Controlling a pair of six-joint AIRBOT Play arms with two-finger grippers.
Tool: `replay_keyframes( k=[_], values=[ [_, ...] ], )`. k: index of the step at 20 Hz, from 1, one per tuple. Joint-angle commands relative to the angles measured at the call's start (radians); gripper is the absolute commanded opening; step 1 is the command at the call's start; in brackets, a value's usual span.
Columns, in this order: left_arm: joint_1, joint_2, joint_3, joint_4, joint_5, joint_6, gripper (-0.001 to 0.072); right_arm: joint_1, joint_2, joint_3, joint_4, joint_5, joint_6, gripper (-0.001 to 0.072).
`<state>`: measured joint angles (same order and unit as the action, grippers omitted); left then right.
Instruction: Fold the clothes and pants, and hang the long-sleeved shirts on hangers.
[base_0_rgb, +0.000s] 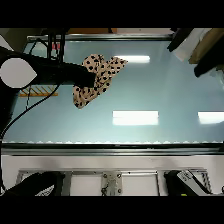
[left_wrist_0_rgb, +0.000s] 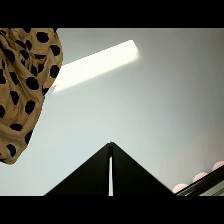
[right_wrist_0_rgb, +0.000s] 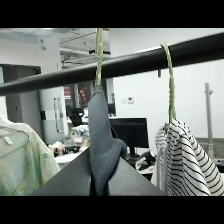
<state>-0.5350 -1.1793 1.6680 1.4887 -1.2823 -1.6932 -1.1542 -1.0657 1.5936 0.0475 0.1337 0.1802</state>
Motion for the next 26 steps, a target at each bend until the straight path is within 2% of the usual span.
replay_keyframes(
  k=[1,9,12,13,14,15,16,18,20,22,26],
  values=[
    [0.001,-0.001,0.0,-0.017,-0.001,-0.01,0.0012,-0.001,-0.037,0.006,-0.029,-0.019,0.0,0.001],
    [0.001,-0.001,0.0,-0.025,-0.001,-0.009,0.0012,-0.028,-0.012,-0.097,-0.029,0.0,0.008,0.0013],
    [0.001,-0.001,0.0,-0.023,-0.001,-0.009,0.0012,-0.028,0.004,-0.098,-0.029,0.005,0.008,0.0035],
    [0.001,-0.001,0.0,-0.023,-0.001,-0.009,0.0011,-0.028,0.01,-0.098,-0.029,0.005,0.007,0.0166],
    [0.001,-0.001,0.0,-0.023,-0.001,-0.009,0.0012,-0.028,0.019,-0.098,-0.029,0.005,0.007,0.0401],
    [0.001,-0.001,0.0,-0.023,-0.001,-0.009,0.0012,-0.028,0.032,-0.098,-0.029,0.005,0.008,0.0589],
    [0.001,-0.001,0.0,-0.023,-0.001,-0.009,0.0011,-0.028,0.051,-0.098,-0.025,0.018,0.008,0.0623],
    [0.001,-0.001,0.0,-0.018,0.003,-0.008,0.0011,-0.028,0.102,-0.098,-0.025,0.13,0.008,0.0622],
    [0.01,-0.001,0.0,-0.016,0.018,-0.009,0.0012,-0.023,0.15,-0.098,-0.019,0.304,0.008,0.0618],
    [0.044,-0.001,0.0,-0.026,0.028,-0.01,0.0011,0.016,0.174,-0.098,0.047,0.458,0.008,0.0567],
    [0.119,0.006,0.0,-0.027,-0.027,-0.025,0.0012,0.28,0.179,-0.129,0.056,0.593,0.007,0.0569]
  ],
)
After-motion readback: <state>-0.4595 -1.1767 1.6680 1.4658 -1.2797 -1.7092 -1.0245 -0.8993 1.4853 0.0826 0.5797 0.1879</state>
